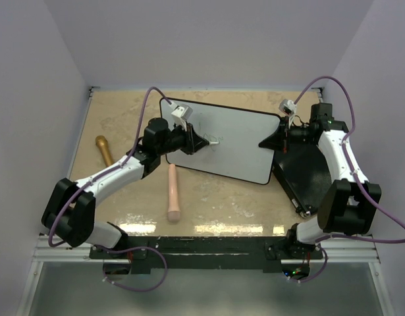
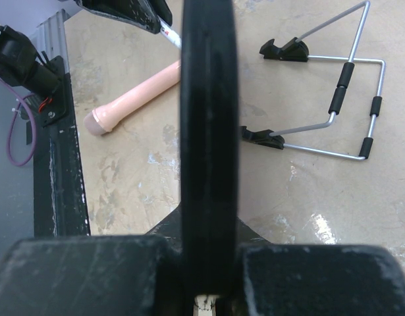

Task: Write a sentence on the whiteboard
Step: Write on the whiteboard at the center of the board.

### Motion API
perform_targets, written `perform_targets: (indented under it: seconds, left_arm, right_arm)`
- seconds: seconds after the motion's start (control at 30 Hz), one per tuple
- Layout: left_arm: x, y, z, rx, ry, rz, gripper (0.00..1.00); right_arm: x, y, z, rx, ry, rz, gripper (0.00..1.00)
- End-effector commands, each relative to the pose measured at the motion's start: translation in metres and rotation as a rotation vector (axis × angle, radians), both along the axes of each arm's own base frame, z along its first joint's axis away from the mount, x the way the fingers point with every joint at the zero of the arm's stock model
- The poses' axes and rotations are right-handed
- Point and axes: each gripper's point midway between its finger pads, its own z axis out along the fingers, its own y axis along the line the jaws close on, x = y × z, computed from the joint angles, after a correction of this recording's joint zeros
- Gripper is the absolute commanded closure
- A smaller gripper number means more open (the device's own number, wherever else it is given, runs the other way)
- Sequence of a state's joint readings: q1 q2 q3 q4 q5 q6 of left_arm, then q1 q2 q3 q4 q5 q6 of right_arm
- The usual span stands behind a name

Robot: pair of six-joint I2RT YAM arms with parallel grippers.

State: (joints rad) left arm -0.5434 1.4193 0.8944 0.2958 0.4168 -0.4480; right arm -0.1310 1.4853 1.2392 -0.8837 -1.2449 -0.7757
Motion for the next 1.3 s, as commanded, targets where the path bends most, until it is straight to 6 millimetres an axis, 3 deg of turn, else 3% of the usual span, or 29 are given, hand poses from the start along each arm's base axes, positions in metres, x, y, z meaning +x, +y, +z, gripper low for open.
perform_targets:
  seconds: [0.0,0.5,1.07,1.27]
  left_arm:
    - [0.008,0.002,-0.007,0.027,-0.010,0.007,1.00]
    - [0.005,-0.016,-0.006,-0.017,-0.001,-0.049,1.00]
    - [0.004,-0.002,-0.024,0.067,0.024,-0.002,1.00]
    - [0.006,0.005,-0.019,0.069,0.010,0.020,1.00]
  right_arm:
    - [0.002,-0.002,0.002,-0.049,-0.044,-0.001,1.00]
    - [0.002,-0.003,0.001,-0.052,-0.040,-0.001,1.00]
    - [0.001,-0.002,0.002,-0.051,-0.042,0.002,1.00]
    - [0.001,-0.002,0.002,-0.051,-0.045,0.000,1.00]
